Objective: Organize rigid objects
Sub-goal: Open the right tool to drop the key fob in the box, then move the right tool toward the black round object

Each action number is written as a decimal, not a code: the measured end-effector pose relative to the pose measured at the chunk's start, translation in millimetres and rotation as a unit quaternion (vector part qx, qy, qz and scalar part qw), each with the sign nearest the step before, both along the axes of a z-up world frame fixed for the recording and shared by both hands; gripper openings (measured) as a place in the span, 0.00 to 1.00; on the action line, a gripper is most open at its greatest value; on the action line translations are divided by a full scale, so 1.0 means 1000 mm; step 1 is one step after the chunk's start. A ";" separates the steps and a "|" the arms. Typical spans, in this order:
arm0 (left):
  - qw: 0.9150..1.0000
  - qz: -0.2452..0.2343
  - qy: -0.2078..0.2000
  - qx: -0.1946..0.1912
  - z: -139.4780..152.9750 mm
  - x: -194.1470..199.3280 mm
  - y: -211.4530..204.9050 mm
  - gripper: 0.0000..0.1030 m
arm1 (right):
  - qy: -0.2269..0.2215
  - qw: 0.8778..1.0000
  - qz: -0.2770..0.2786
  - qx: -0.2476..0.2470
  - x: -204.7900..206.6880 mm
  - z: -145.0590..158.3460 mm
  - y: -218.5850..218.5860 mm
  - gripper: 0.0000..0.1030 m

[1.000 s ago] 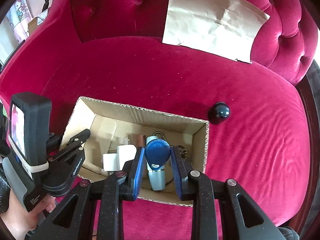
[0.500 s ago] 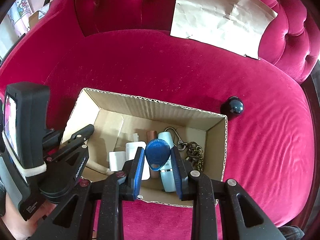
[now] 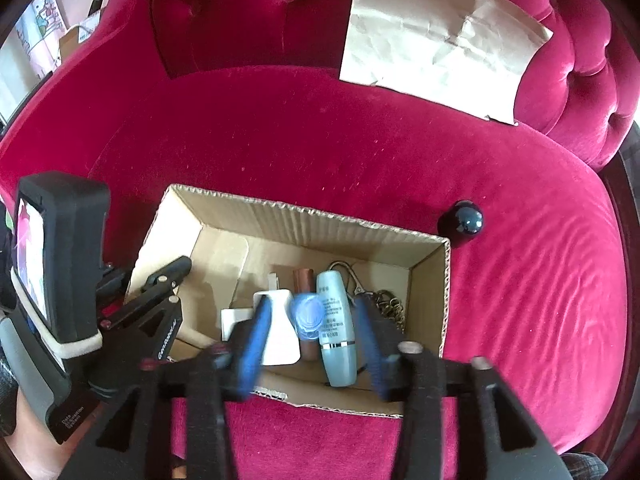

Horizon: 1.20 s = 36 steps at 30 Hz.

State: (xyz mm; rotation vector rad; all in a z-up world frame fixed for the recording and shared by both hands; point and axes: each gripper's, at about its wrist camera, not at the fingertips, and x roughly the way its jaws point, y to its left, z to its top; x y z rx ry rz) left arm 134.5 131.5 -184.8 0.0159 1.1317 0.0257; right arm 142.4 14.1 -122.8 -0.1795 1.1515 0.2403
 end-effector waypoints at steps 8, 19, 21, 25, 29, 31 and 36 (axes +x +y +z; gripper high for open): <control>1.000 0.000 0.000 0.001 0.001 0.000 0.000 0.03 | -0.007 1.000 -0.004 -0.016 0.002 0.002 -0.001 0.98; 1.000 0.001 0.000 -0.001 0.000 0.000 0.002 0.03 | -0.005 1.000 -0.005 -0.008 0.002 0.003 -0.006 1.00; 1.000 0.001 0.001 0.000 0.001 0.000 0.002 0.03 | -0.005 1.000 -0.003 -0.007 0.002 0.003 -0.008 1.00; 1.000 0.002 0.003 0.001 0.001 0.001 0.001 0.03 | -0.007 1.000 -0.003 -0.004 0.002 0.006 -0.009 1.00; 1.000 0.002 0.003 0.001 0.001 0.001 0.001 0.03 | -0.010 1.000 0.001 -0.001 0.002 0.010 -0.014 1.00; 1.000 0.002 0.004 0.002 0.001 0.002 0.001 0.03 | -0.013 1.000 0.004 -0.002 0.003 0.012 -0.019 1.00; 1.000 0.006 0.007 0.000 0.002 0.004 0.001 0.03 | -0.016 1.000 0.001 0.002 0.012 0.018 -0.036 1.00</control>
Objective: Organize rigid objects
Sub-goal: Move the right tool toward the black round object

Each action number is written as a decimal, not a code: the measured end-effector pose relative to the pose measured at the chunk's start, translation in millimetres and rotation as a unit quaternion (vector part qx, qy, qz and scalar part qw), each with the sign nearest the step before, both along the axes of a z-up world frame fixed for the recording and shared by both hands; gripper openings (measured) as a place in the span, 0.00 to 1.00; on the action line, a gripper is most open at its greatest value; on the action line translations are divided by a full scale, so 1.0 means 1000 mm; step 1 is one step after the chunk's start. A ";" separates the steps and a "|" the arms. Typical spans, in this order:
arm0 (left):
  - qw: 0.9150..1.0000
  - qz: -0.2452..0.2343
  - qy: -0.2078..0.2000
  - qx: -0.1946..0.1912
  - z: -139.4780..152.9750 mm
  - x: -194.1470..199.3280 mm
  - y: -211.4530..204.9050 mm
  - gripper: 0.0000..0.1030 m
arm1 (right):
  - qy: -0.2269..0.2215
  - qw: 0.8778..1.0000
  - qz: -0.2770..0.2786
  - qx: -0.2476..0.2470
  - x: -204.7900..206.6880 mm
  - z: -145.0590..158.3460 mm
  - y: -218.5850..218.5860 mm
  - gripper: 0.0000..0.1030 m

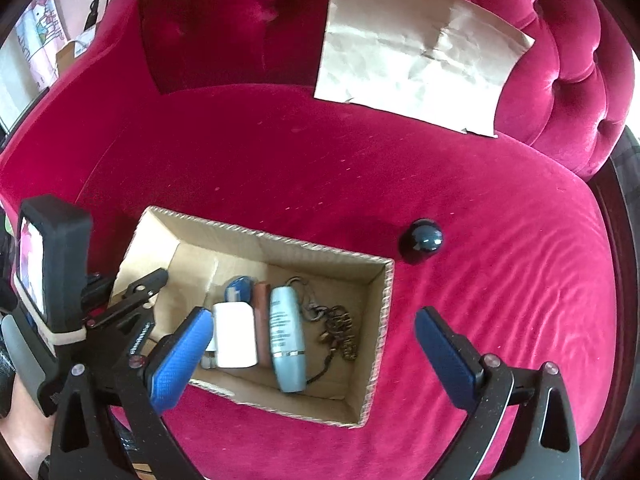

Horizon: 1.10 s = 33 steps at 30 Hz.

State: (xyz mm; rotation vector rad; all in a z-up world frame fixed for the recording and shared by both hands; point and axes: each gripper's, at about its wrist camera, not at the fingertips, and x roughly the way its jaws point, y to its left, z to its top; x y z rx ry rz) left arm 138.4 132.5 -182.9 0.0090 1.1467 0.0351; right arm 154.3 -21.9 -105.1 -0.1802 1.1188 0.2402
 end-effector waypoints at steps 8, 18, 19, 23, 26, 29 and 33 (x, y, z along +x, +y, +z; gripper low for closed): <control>1.000 -0.003 0.002 0.002 0.002 0.002 -0.001 0.03 | -0.002 1.000 -0.008 0.002 0.022 0.003 -0.035 1.00; 1.000 -0.003 0.002 0.005 0.002 0.003 -0.002 0.03 | -0.002 1.000 -0.012 0.003 0.060 -0.003 -0.072 1.00; 1.000 -0.003 0.002 0.005 0.002 0.002 -0.002 0.03 | 0.001 1.000 -0.013 0.004 0.065 -0.005 -0.074 1.00; 1.000 -0.001 0.005 0.000 0.002 0.003 -0.001 0.03 | 0.006 1.000 -0.016 0.003 0.078 -0.015 -0.082 0.99; 1.000 0.000 0.007 -0.001 0.002 0.004 0.000 0.03 | 0.011 1.000 -0.015 0.007 0.087 -0.022 -0.085 0.99; 1.000 -0.003 0.007 0.002 0.001 0.006 0.001 0.03 | 0.015 1.000 -0.011 0.008 0.095 -0.030 -0.088 0.94; 1.000 -0.006 0.007 0.007 0.002 0.007 0.001 0.03 | 0.025 1.000 -0.008 0.011 0.105 -0.042 -0.090 0.86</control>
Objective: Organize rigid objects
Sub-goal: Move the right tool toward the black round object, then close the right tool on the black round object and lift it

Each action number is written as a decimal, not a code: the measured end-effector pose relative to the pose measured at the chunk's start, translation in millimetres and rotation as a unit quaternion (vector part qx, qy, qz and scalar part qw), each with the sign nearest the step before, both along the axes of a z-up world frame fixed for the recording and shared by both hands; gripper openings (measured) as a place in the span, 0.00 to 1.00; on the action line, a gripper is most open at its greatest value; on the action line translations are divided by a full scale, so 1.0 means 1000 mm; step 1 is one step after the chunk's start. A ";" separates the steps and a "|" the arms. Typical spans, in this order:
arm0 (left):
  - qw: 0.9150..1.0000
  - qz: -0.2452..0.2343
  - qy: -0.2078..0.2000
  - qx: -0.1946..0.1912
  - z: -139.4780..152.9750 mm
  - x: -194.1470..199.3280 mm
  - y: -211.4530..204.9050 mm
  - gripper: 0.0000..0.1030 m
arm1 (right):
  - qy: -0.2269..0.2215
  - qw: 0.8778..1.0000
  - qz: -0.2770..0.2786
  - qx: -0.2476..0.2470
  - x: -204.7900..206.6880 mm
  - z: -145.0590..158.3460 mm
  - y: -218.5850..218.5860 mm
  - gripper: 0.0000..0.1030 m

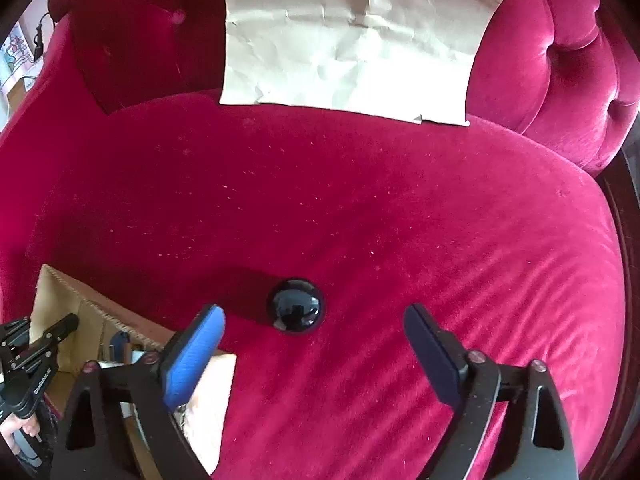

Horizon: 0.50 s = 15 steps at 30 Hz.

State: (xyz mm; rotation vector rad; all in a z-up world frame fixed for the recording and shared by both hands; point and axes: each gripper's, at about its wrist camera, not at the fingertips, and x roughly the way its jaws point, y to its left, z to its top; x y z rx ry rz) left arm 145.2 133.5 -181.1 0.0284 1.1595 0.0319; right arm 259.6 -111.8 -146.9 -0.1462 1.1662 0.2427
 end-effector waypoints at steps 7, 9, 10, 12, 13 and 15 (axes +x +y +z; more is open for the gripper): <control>1.000 0.001 0.001 -0.004 0.000 0.000 0.002 0.03 | 0.021 1.000 -0.002 0.014 0.013 -0.016 -0.003 0.58; 1.000 0.002 0.001 -0.005 0.000 0.000 0.002 0.03 | 0.027 0.999 0.003 0.023 0.014 -0.019 -0.001 0.50; 1.000 0.002 0.001 -0.005 0.000 0.000 0.002 0.03 | 0.029 0.999 0.006 0.026 0.014 -0.020 0.000 0.43; 1.000 0.002 0.001 -0.005 0.000 0.000 0.003 0.03 | 0.032 0.999 0.011 0.024 0.014 -0.021 0.004 0.39; 1.000 0.002 0.002 -0.005 0.000 0.000 0.003 0.03 | 0.027 0.999 0.012 0.021 0.013 -0.021 0.005 0.39; 1.000 0.002 0.001 -0.005 0.000 0.000 0.002 0.03 | 0.025 0.999 0.012 0.017 0.011 -0.020 0.007 0.39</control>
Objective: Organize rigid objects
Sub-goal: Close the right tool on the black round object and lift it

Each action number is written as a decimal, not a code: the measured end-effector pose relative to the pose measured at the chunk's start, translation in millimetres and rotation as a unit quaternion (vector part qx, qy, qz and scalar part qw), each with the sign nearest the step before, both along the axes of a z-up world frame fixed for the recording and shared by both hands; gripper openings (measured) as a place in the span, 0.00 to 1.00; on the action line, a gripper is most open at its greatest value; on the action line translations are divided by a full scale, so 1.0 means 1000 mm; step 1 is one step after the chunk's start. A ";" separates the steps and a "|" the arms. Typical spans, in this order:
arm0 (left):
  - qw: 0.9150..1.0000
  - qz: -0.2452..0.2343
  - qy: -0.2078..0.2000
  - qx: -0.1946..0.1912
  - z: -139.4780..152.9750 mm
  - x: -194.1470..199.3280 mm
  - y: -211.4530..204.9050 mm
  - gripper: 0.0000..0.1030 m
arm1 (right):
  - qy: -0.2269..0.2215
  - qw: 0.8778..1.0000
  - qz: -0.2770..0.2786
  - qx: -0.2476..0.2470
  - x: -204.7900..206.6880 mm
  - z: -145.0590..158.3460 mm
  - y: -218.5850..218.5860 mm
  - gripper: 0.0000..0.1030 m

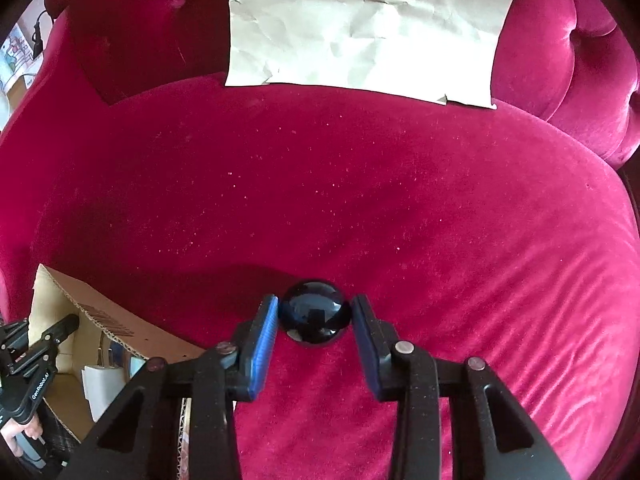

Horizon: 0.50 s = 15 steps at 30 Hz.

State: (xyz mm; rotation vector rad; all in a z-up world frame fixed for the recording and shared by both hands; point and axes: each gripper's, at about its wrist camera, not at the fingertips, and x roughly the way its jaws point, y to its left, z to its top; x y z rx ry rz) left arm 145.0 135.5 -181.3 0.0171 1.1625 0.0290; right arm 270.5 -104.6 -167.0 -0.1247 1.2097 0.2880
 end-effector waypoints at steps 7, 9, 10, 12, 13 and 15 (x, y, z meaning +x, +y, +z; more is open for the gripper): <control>1.000 0.002 0.000 -0.003 -0.001 0.001 0.001 0.03 | -0.003 1.000 -0.014 -0.018 -0.013 0.008 -0.002 0.39; 1.000 0.003 0.000 -0.006 -0.001 0.000 0.002 0.03 | -0.005 1.000 -0.016 -0.020 -0.018 0.012 -0.003 0.39; 1.000 0.003 0.000 -0.006 0.000 0.001 0.003 0.03 | -0.005 1.000 -0.017 -0.020 -0.019 0.013 -0.002 0.39; 1.000 0.003 0.000 -0.007 0.000 0.000 0.004 0.03 | -0.008 1.000 -0.019 -0.021 -0.024 0.017 -0.002 0.39; 1.000 0.004 -0.001 -0.007 0.000 0.000 0.004 0.03 | -0.008 1.000 -0.020 -0.022 -0.027 0.020 -0.003 0.39; 1.000 0.004 0.000 -0.009 0.000 0.000 0.004 0.03 | -0.010 0.999 -0.020 -0.033 -0.032 0.024 -0.004 0.39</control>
